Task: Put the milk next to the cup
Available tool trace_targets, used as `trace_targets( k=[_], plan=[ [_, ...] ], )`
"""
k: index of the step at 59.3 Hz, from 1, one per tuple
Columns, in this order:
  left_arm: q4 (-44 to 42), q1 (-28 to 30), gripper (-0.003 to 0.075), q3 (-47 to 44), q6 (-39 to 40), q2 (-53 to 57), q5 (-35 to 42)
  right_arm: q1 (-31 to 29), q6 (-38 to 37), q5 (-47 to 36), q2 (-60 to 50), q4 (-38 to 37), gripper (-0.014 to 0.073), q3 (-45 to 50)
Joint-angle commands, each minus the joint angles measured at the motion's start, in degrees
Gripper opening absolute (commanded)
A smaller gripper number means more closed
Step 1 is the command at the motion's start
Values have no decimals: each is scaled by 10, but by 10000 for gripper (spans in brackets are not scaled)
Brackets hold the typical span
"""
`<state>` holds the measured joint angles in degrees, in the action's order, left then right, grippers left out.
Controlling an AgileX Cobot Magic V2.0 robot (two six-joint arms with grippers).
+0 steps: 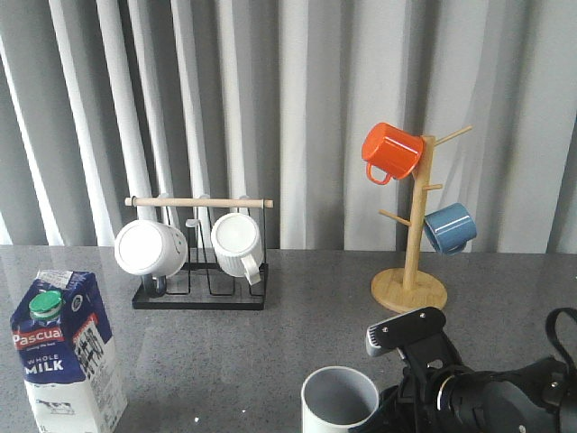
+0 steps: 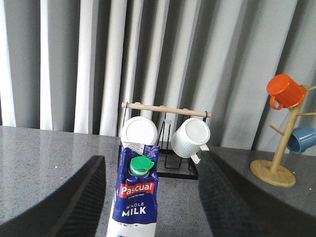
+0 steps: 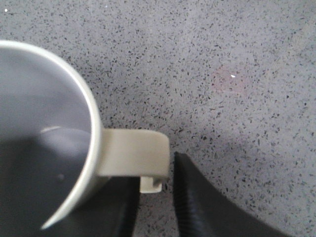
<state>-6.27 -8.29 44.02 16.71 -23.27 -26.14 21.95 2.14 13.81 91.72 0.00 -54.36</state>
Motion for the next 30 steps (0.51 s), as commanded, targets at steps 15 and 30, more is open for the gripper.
trace_targets(
  k=[15,30],
  plan=[
    [0,-3,415,15,0,-9,43,1,2,6,-36,0,441,-18],
    [0,-3,415,15,0,-9,43,-4,2,43,-119,-24,440,-18]
  ],
)
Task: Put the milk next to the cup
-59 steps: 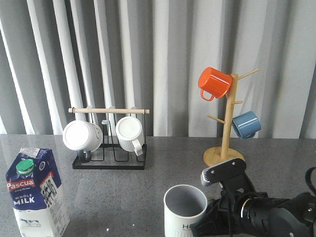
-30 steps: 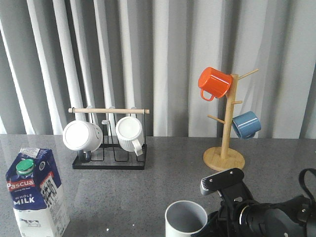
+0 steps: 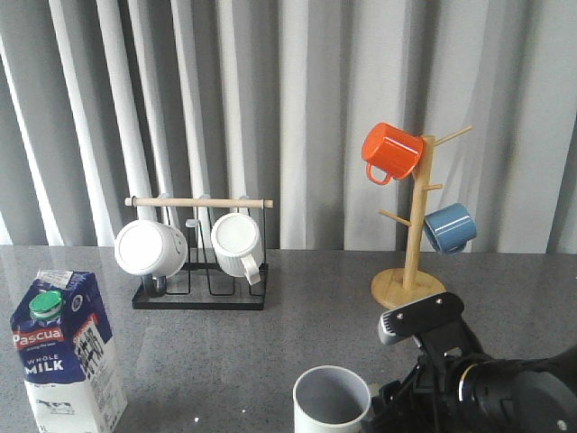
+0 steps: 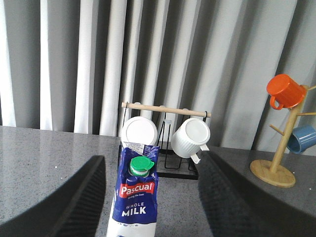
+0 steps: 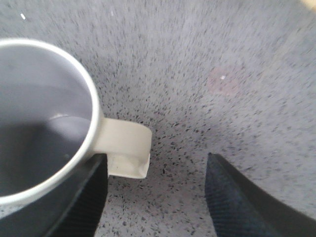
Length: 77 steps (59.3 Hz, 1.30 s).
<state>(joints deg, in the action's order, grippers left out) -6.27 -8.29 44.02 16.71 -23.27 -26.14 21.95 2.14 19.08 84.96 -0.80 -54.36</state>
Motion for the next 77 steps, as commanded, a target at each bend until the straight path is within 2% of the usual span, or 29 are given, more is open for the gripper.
trace_targets(
  k=[1,13,21,26,39,49,57,69,77],
  plan=[
    [0,-3,415,15,0,-9,43,-5,2,0,-59,-19,440,-18],
    [0,-3,415,15,0,-9,43,-5,2,110,-149,-26,432,-17],
    [0,-3,415,15,0,-9,43,-5,6,168,-226,-15,383,-15],
    [0,-3,415,15,0,-9,43,-5,26,183,-288,-5,306,-2],
    [0,-3,415,15,0,-9,37,-5,46,182,-489,47,-18,119],
    [12,-3,417,19,0,-24,32,-5,45,184,-604,73,-10,236],
    [11,-3,443,50,-18,-56,-2,-5,41,185,-650,98,-9,294],
    [11,-3,550,169,-89,-142,-89,-5,40,182,-661,108,-6,310],
    [9,-3,592,281,-127,-216,-191,-5,40,182,-661,108,-6,310]
  ],
)
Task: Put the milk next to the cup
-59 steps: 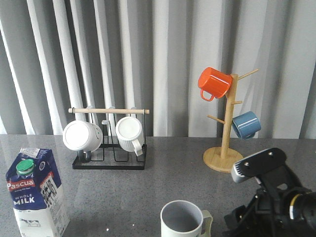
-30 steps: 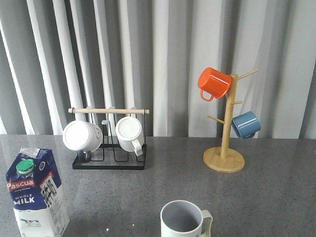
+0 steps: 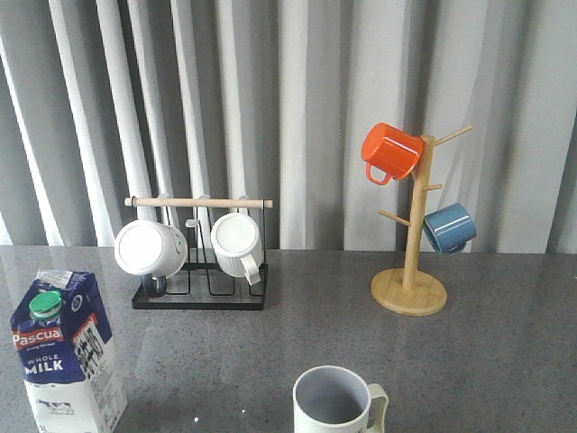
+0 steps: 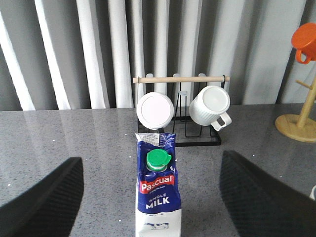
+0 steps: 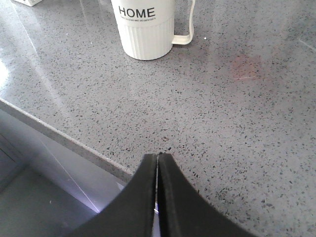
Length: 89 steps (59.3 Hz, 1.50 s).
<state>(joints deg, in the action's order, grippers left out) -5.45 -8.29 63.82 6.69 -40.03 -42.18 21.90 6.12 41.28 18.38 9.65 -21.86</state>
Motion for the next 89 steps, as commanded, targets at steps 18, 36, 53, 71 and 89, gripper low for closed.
trace_targets(
  k=[18,36,53,71,89],
  plan=[
    [2,-3,591,252,-75,-178,-197,-4,0,-40,4,4,-6,-15],
    [28,-3,591,252,-73,-187,-183,-4,0,-40,4,4,-6,-15],
    [58,-3,591,317,-43,-269,-210,-4,0,-41,4,4,-6,-15],
    [55,-3,591,393,-43,-399,-294,-4,1,-41,4,6,-6,-15],
    [36,-3,591,393,-29,-440,-293,-4,1,-41,4,6,-6,-15]
  ],
)
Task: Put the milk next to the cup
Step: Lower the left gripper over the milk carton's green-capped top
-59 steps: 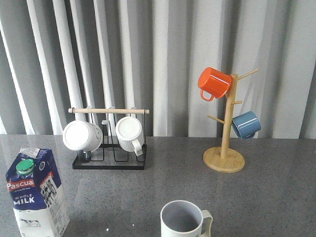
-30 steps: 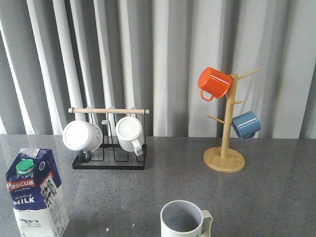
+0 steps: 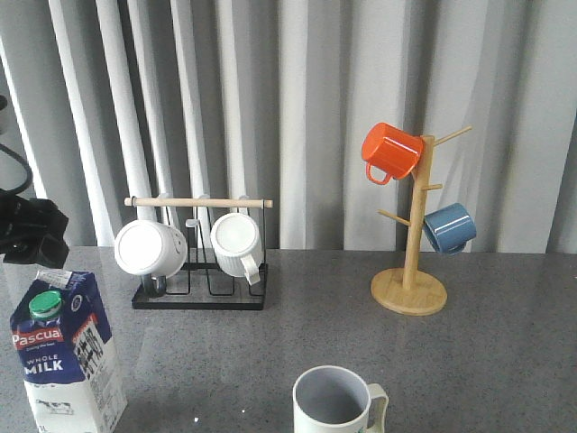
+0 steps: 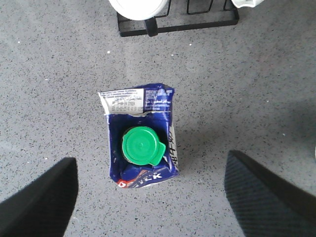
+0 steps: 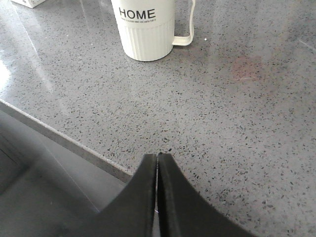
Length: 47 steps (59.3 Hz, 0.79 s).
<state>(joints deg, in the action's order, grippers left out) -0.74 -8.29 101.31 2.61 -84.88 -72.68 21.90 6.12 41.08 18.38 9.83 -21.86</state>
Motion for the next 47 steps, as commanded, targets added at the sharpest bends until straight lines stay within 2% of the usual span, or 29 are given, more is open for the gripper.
trace_targets(
  k=[1,32,47],
  plan=[
    [-11,-3,591,18,11,7,12,-4,1,-39,4,4,-6,-15],
    [-15,-3,525,18,11,-36,12,-4,1,-39,4,4,-6,-15],
    [-18,-3,520,18,11,-53,12,-4,1,-39,4,4,-6,-15]
  ],
)
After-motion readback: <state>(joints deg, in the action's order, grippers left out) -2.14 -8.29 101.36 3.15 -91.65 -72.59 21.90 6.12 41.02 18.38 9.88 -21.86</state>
